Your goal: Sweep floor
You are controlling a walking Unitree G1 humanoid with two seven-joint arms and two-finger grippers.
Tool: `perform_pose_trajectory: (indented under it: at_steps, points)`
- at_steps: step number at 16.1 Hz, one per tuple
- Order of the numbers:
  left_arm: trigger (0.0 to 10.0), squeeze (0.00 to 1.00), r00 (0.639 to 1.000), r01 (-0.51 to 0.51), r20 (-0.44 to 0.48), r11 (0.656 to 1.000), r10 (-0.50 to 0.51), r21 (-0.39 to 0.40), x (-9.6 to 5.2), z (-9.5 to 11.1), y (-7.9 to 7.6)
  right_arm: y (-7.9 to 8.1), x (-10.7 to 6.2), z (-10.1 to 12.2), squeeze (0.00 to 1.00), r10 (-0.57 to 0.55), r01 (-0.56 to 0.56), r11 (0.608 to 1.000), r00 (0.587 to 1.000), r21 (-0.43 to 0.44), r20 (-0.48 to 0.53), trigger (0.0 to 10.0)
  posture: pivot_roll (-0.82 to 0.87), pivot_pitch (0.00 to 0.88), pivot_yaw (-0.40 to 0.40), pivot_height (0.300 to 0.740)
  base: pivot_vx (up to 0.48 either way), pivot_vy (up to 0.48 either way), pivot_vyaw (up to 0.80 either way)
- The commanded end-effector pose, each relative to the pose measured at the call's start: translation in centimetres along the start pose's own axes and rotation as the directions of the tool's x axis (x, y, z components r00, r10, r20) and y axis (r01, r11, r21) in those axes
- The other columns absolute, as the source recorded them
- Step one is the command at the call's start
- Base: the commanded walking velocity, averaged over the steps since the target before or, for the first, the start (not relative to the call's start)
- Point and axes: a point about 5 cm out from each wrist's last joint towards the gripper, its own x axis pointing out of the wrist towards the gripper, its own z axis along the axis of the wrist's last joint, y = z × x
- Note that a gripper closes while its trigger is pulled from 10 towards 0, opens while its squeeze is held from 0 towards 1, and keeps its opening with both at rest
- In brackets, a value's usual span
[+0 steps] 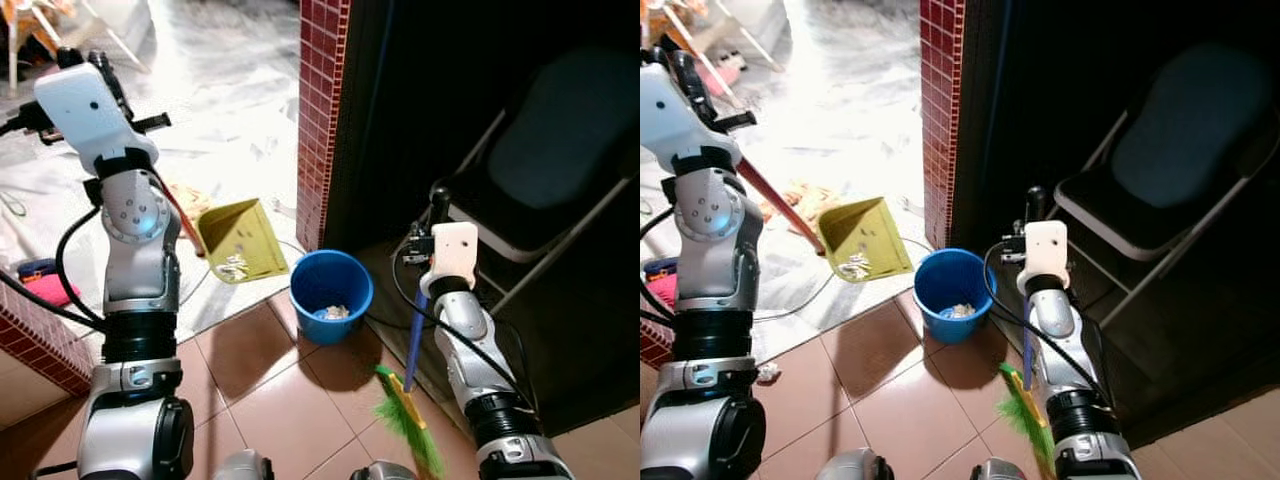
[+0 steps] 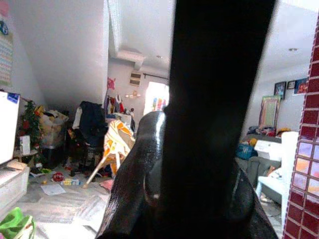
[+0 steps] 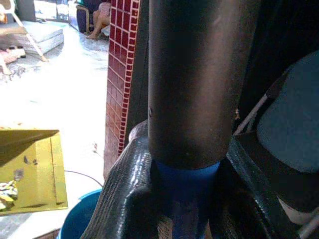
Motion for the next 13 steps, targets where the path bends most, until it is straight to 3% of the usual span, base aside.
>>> perform_pose_trajectory:
  at_steps: [1,7,13]
  points:
    - [10.0,0.0,0.992,0.003,0.125,0.999,0.001,-0.032,0.7,2.4,-0.4,-0.1,0.5,1.0,0.0,-0.003,0.003,1.0,0.999,0.006,0.041,10.0,-0.07,0.0,-0.003,0.74,0.0,0.0,0.0]
    - [10.0,0.0,0.991,-0.011,0.135,0.998,0.02,-0.064,1.2,2.8,-0.9,0.0,0.4,1.0,0.0,-0.004,0.004,1.0,0.999,0.002,0.042,10.0,-0.07,0.0,0.004,0.74,0.0,0.0,0.0]
    - [10.0,0.0,0.988,0.093,0.136,0.989,-0.077,-0.113,0.8,2.9,-3.4,-0.3,-0.7,0.4,0.0,-0.039,0.039,0.999,0.999,0.003,0.03,10.0,-0.1,0.0,0.052,0.74,0.0,0.0,0.0]
